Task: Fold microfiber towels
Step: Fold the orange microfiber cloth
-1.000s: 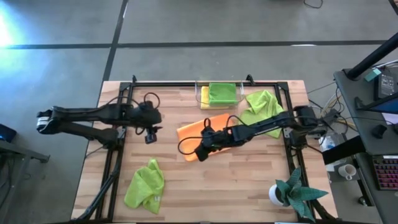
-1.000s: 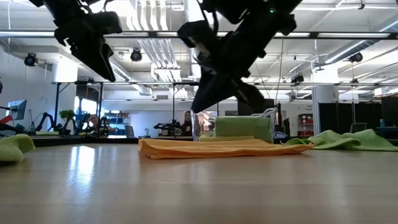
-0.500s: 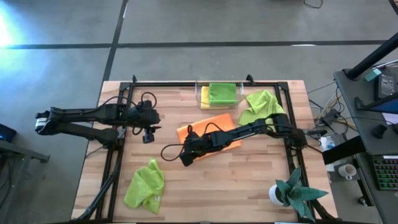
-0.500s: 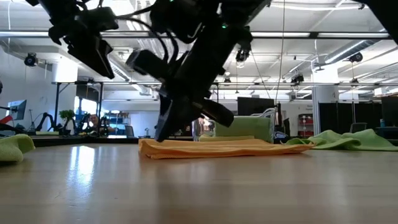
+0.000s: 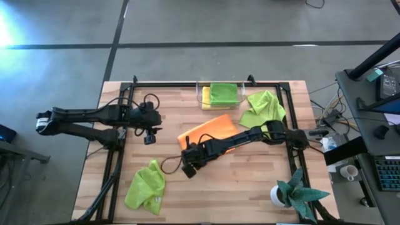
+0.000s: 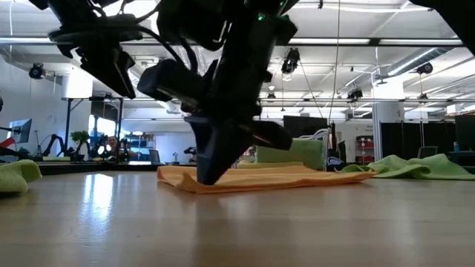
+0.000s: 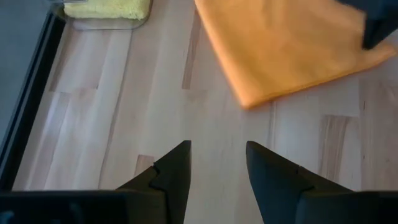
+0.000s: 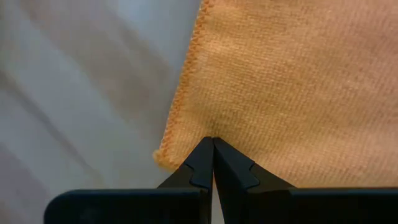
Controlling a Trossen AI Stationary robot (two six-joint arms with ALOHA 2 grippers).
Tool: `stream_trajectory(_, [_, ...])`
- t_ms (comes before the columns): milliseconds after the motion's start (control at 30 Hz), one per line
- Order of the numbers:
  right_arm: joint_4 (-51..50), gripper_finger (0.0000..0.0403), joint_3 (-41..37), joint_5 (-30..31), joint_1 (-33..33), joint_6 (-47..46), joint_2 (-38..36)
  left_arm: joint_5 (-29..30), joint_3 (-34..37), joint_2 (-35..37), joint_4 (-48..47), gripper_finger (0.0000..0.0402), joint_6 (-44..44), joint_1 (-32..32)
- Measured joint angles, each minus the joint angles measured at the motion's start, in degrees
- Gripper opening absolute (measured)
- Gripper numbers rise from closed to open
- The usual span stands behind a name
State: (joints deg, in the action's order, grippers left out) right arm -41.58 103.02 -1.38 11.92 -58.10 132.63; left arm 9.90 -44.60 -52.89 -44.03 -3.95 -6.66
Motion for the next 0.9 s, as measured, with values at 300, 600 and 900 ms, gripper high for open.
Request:
stream_trajectory(300, [-8.1,0.0008,-0.8,-3.7,6.5,1.6,-1.4,-5.8,0.0,-3.4,4.1,0.0138,-2.6,0.0])
stream_trajectory(600, [-18.5,0.0008,-2.3,-3.9,11.2,1.6,-3.1,-17.9,0.0,-9.4,16.4,0.0138,-3.4,0.0])
stream_trajectory(900, [-22.9,0.0008,-2.9,-3.3,12.2,5.9,-4.4,-24.4,0.0,-19.1,30.1,0.0138,-5.5,2.3])
